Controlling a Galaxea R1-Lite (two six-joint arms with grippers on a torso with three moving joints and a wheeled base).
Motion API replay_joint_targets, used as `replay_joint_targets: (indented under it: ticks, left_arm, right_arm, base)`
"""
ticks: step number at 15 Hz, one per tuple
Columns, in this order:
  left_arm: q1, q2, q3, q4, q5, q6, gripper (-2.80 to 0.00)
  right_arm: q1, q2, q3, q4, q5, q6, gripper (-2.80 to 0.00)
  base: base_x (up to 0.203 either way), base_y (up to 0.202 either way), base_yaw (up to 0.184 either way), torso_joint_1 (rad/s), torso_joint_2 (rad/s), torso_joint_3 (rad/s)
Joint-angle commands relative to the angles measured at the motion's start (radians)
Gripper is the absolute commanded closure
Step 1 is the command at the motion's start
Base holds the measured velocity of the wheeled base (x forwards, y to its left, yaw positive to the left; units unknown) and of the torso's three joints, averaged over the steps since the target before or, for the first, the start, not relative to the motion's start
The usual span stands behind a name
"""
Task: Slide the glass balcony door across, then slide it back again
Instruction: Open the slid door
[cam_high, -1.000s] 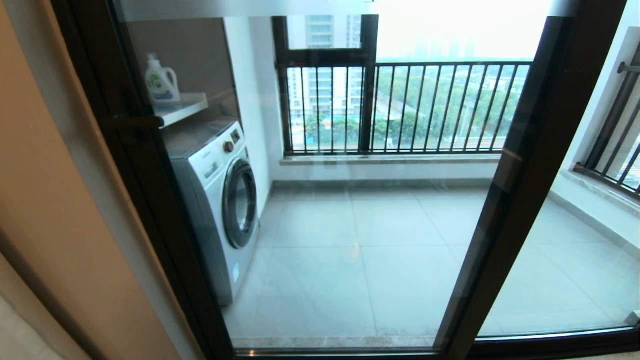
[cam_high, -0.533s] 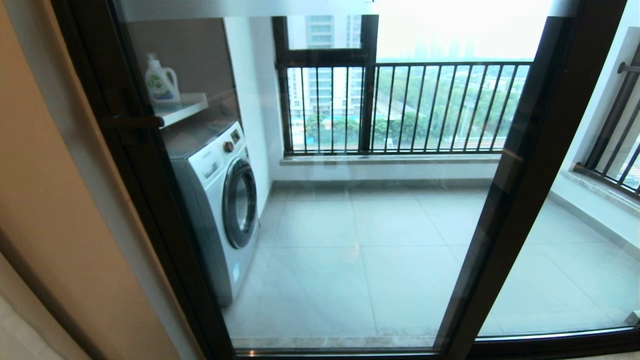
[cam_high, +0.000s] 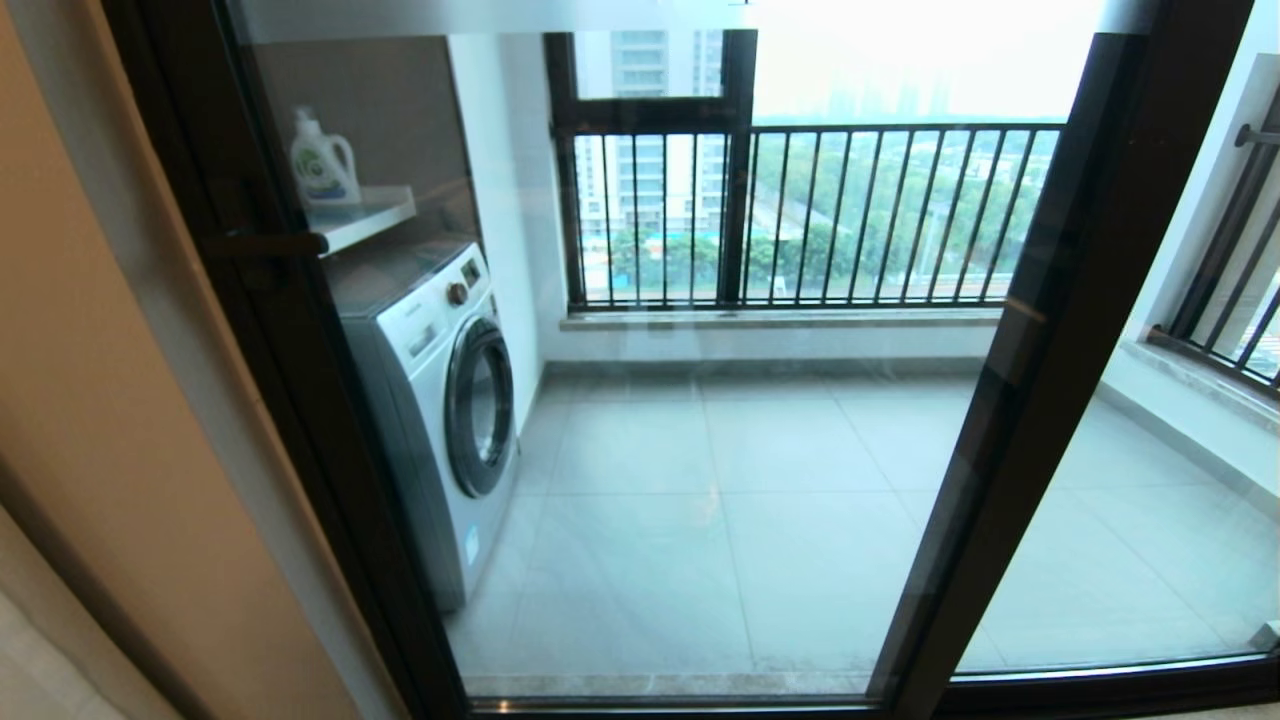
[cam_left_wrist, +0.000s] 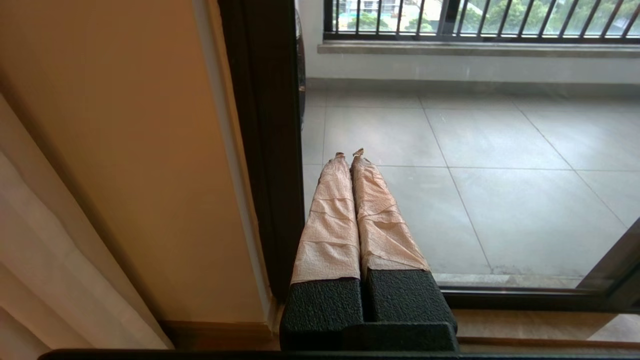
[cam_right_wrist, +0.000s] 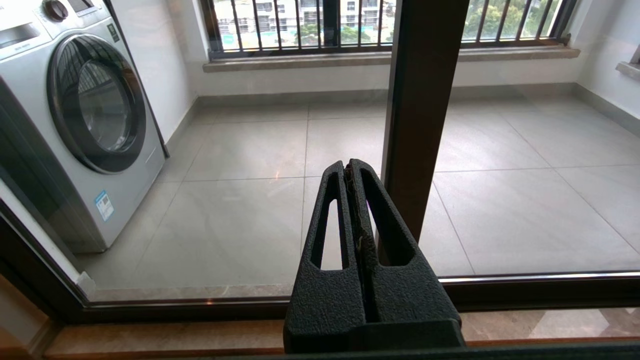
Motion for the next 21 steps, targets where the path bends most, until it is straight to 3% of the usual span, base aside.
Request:
replay_joint_targets:
  ticks: [1,14,18,21]
  left_arm:
    - [0.000,0.002,0.000,0.000,0.000,0.000,0.00]
    - [0.000,0.002,-0.011,-0.003,0.000,0.001,0.00]
    - [-0.001,0.153,-0.218,0.030,-0.012,-0.024,0.00]
    - [-0.002,0.343,-0.326,-0.029,-0.053,-0.028,0.00]
  right_arm:
    - [0.000,0.001,0.012,-0.001,0.001,-0.001,0.00]
    - [0.000,0.001,0.012,-0.001,0.001,-0.001,0.00]
    - [0.000,0.001,0.012,-0.001,0.001,-0.001,0.00]
    - [0.000,0.001,0.012,-0.001,0.001,0.000,0.00]
  base:
    - [0.000,0.000,0.000,0.000,0.00,0.000]
    - [0.000,0.000,0.000,0.000,0.00,0.000]
    - [0.000,0.000,0.000,0.000,0.00,0.000]
    - [0.000,0.000,0.000,0.000,0.00,0.000]
